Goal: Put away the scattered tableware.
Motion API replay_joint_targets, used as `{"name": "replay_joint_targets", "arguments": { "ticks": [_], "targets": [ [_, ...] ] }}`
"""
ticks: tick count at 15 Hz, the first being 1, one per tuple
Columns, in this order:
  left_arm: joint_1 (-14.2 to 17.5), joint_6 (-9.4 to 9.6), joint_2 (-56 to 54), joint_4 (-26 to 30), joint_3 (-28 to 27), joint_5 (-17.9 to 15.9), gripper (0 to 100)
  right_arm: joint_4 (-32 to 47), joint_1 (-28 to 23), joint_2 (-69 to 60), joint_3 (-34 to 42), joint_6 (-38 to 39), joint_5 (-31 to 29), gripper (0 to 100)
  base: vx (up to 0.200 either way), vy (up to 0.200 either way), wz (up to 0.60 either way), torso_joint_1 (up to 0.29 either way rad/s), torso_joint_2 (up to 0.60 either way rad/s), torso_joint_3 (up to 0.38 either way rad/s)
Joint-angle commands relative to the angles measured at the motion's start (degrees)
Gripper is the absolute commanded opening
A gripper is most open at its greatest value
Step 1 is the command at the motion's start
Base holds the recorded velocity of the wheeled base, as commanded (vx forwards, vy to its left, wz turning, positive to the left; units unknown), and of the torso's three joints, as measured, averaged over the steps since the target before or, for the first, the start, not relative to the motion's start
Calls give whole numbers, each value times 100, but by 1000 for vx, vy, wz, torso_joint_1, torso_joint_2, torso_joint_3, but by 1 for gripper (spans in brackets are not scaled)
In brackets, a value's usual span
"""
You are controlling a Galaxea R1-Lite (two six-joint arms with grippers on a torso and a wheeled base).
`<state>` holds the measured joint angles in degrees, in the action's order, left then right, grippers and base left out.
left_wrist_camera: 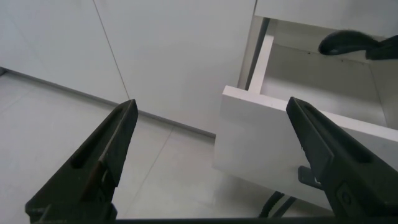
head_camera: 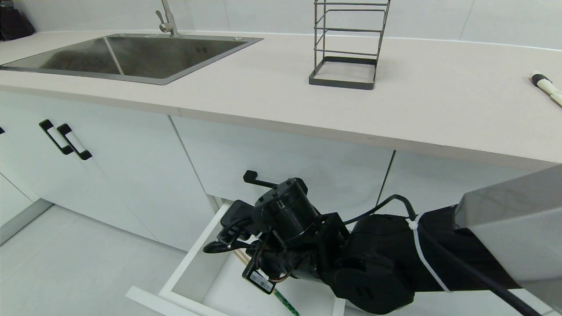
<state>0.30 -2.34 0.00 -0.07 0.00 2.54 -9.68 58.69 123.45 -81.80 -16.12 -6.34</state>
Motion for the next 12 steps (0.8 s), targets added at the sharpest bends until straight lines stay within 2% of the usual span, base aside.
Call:
{"name": "replay_joint_targets", "arguments": {
  "ticks": [1,6,12],
  "targets": [
    [5,-3,0,-1,0,1,100,19,3,372,-346,12,-16,0,0,0,0,0,0,0],
    [5,-3,0,-1,0,1,100,370,-6,821,-829,38,-60,0,0,0,0,0,0,0],
    [5,-3,0,-1,0,1,100,414,-191,1199,-943,30,-104,0,0,0,0,0,0,0]
  ]
}}
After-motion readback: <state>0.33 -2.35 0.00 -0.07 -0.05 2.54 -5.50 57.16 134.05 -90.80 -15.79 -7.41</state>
